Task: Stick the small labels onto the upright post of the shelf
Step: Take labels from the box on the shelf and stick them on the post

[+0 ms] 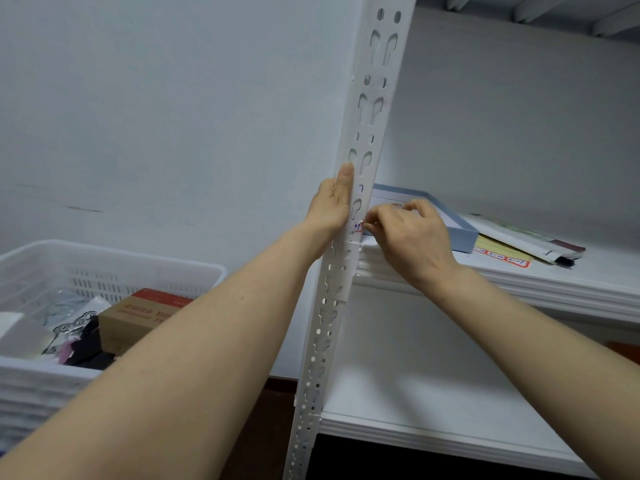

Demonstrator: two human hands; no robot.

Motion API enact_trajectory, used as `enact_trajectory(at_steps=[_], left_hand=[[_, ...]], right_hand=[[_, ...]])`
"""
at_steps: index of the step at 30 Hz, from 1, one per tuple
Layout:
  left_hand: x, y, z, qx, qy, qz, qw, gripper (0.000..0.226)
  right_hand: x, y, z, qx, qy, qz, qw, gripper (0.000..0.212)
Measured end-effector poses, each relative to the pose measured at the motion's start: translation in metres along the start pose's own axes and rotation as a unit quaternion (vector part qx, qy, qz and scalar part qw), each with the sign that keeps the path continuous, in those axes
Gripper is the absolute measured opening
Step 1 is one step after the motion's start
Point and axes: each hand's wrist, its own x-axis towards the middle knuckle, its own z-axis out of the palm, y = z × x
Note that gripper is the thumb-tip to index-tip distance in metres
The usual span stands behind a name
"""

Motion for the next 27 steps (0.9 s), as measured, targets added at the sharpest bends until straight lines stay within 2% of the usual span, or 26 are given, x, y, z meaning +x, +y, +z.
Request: enact_trajectory(at_steps=[3,6,9,14,17,20,27], left_hand=[[0.001,-0.001,-0.001,0.015,0.01,-0.023,1.0,0.097],[-0.001,0.001,-0.001,0.017,0.007,-0.012,1.0,0.09],[0.001,0.0,-0.001,0.013,0.003,-0.015,1.0,0.097],[0.0,0.001,-0.001,0.016,-0.008,0.004,1.0,0.06],[-0.001,0.002,-0.001,0.006,-0.008,0.013,1.0,0.056],[-0.001,0.002,-0.001,-0.002,-0.009,0.005,1.0,0.059],[0.003,-0.003,-0.001,0.003,0.009,-0.02,1.0,0.087]], right_hand=[[0.003,0.0,0.001,-0.004,0.008,-0.022,1.0,0.018],[0.006,0.001,0.005,-0.024,0.001,-0.049,0.998,0.01],[0.01,0.003,0.003,-0.053,-0.003,-0.092,0.994,0.014],[0.015,0.009,0.0,-0.077,0.006,-0.162,0.984,0.029],[0.019,0.006,-0.003,-0.083,-0.021,-0.16,0.983,0.021],[0.022,0.003,-0.004,-0.08,-0.051,-0.148,0.984,0.016],[0.018,-0.002,-0.004,-0.047,-0.069,-0.101,0.991,0.014]])
